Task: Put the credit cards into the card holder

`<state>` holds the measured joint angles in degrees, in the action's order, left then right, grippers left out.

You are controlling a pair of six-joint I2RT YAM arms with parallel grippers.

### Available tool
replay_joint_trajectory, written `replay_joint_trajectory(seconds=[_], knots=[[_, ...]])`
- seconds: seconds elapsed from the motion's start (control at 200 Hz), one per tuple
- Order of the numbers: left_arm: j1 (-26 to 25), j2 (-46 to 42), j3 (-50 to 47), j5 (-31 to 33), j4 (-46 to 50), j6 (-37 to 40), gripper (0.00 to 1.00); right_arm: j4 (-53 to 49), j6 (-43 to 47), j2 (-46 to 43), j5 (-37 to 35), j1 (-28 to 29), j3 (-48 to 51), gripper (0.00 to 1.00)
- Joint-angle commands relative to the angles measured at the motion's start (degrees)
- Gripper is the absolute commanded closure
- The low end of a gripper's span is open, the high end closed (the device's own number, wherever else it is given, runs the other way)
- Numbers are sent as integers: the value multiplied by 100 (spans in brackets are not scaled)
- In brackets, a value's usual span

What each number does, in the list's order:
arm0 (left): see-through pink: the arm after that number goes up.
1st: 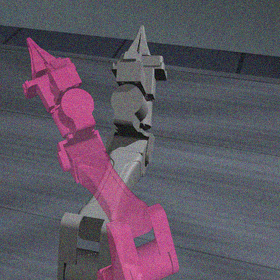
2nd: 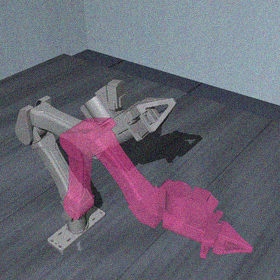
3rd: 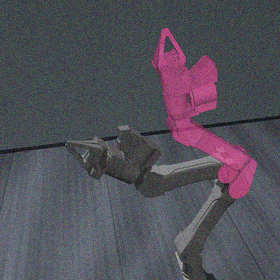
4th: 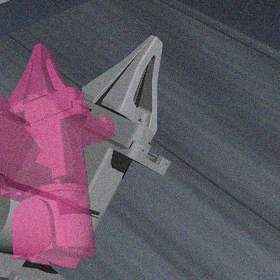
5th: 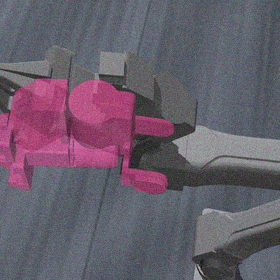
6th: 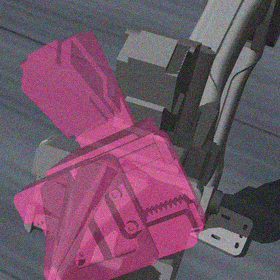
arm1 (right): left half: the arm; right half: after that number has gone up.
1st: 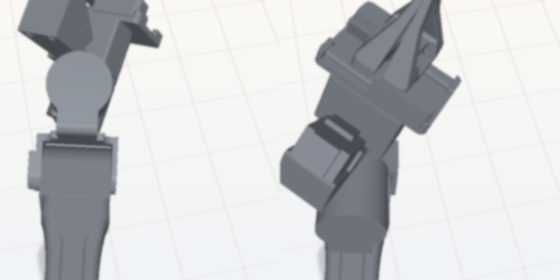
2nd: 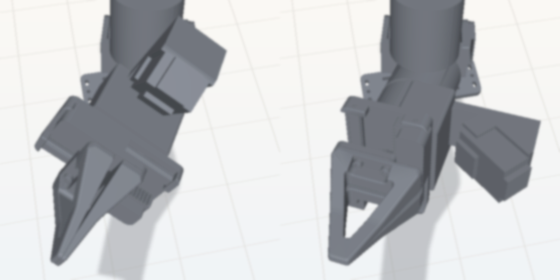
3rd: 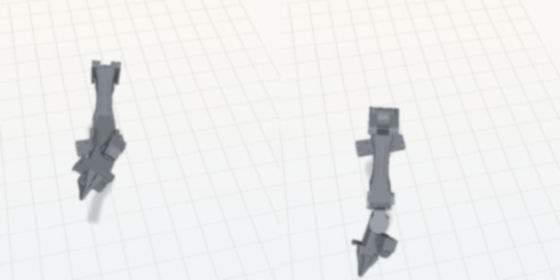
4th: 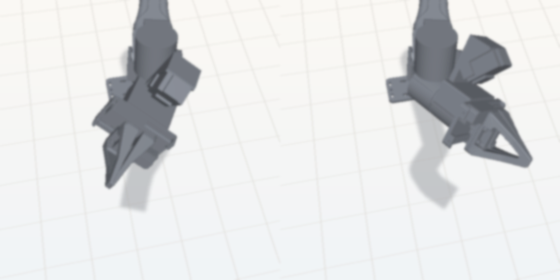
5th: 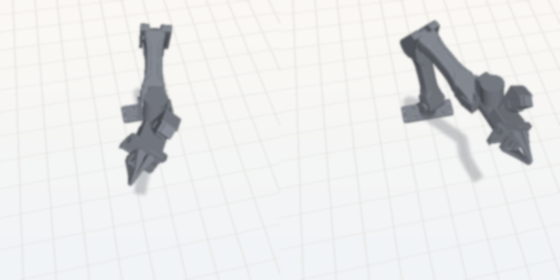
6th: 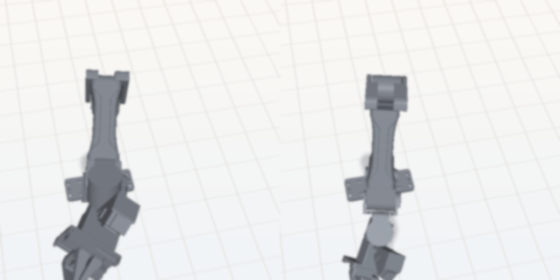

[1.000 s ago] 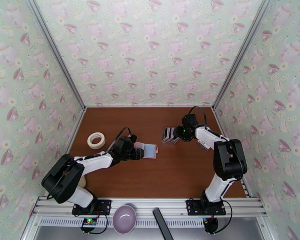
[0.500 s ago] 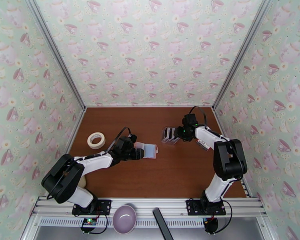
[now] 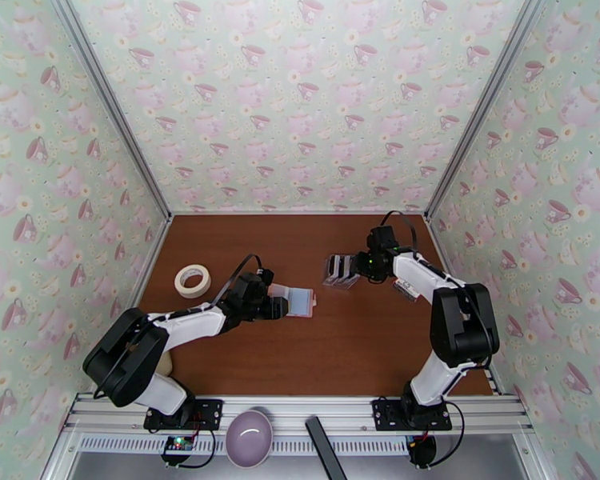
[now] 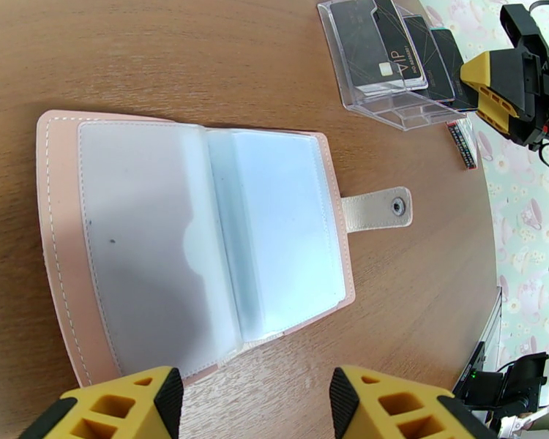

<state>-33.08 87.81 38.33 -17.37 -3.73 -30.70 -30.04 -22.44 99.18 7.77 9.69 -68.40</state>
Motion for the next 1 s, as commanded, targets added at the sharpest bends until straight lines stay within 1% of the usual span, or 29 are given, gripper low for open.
replay_joint_trajectory(seconds=[0.0,0.13,0.376,0.491,0.656,0.821,0.997], knots=[[-5,-13,52,-101,-41,-59,41,-257,124,-86,-213,-20,-175,55],[-12,-2,61,-109,-32,-58,41,-179,116,6,108,-4,-156,54],[-17,1,46,-92,-47,-59,41,-16,73,153,394,-3,24,54],[-19,3,52,-92,-51,-59,41,16,71,157,408,-10,95,53],[-19,55,75,-92,-43,-62,41,-59,97,200,204,-9,109,54],[-16,63,81,-92,-57,-77,41,-272,171,134,-308,6,20,55],[-24,64,110,-109,-58,-77,41,-397,218,104,-467,50,-105,58]])
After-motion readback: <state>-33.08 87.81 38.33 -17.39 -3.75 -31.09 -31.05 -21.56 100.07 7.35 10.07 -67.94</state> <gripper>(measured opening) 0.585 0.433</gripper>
